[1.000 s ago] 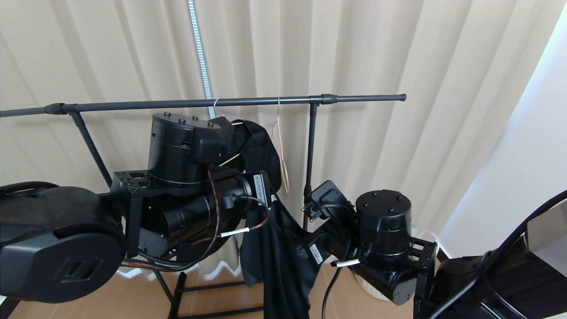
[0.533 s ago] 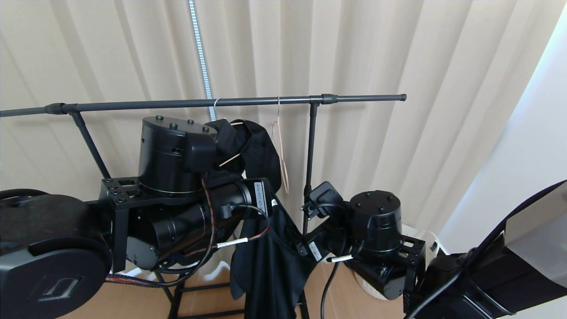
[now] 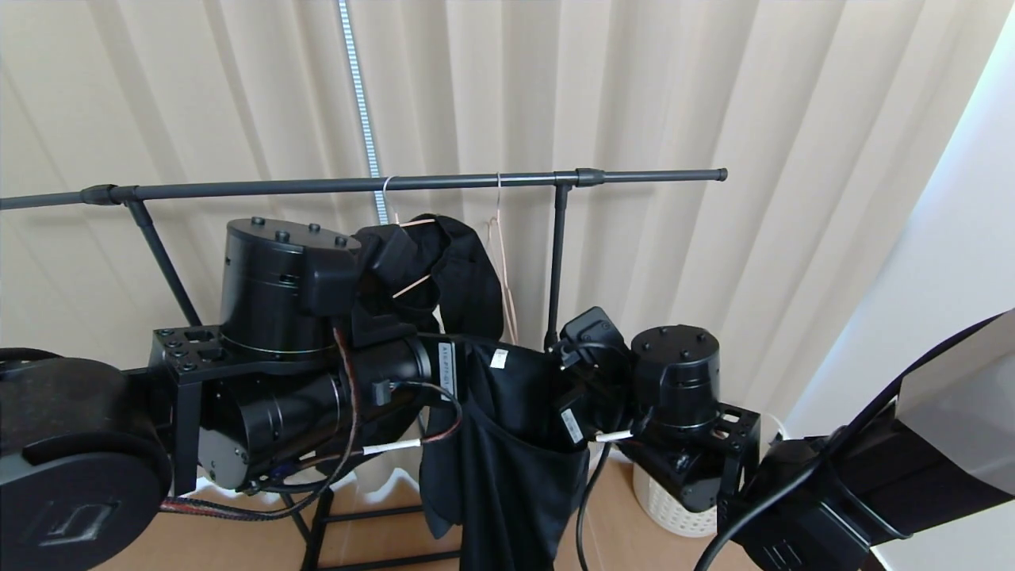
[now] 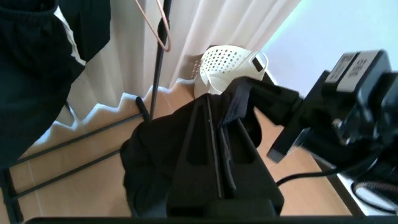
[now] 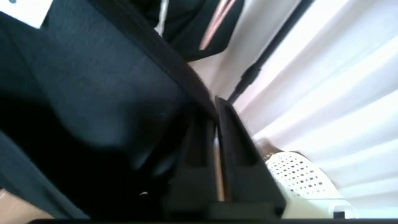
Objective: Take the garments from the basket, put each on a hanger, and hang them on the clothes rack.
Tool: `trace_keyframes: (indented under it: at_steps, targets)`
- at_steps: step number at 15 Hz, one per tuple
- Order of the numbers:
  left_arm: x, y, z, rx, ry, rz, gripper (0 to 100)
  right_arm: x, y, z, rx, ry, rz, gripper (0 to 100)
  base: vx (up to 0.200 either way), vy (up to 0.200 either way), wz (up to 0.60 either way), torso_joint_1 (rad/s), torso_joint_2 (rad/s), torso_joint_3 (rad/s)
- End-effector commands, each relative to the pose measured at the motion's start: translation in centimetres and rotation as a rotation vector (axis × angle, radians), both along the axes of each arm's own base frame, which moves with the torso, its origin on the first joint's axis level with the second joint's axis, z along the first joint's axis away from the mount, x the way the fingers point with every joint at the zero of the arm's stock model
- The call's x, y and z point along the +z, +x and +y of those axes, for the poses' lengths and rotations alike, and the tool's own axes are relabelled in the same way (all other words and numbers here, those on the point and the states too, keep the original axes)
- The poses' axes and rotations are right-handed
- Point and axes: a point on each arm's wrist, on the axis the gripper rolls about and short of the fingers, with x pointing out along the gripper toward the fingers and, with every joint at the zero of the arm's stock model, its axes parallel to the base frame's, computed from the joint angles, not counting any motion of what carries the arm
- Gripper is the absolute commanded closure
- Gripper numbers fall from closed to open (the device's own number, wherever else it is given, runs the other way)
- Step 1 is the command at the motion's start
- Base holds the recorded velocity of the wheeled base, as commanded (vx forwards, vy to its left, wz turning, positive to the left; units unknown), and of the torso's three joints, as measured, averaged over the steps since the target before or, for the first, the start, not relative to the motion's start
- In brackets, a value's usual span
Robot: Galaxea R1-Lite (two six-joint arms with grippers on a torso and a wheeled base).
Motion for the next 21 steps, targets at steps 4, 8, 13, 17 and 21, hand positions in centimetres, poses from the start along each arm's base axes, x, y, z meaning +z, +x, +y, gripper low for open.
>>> trace_keyframes:
  at_steps: [4,8,13,17,21]
  targets:
    - [-0.8,1.7,3.1,0.034,0.059,0.004,100,2.0,0.8,-1.3,-0.054,0.037,-0.048,100,0.0,0.0,0.0,0.0,0.0,0.0]
    - [-2.9,2.8,2.4,0.031,0.102,0.049,100,5.0,-1.2,-1.5,-0.08,0.057,-0.102,100,0.0,0.0,0.0,0.0,0.0,0.0]
    - [-3.0,3.0,2.3,0.033,0.093,0.037,100,7.5,-4.6,-0.7,-0.09,0.043,-0.12,100,0.0,0.0,0.0,0.0,0.0,0.0]
    - [-1.7,2.4,2.7,0.034,0.066,0.0,100,7.4,-4.7,-0.6,-0.15,-0.027,-0.133,100,0.0,0.0,0.0,0.0,0.0,0.0]
    - [-0.2,2.1,3.1,0.028,0.019,-0.061,100,7.6,-7.1,-0.8,-0.09,-0.133,-0.104,100,0.0,0.0,0.0,0.0,0.0,0.0]
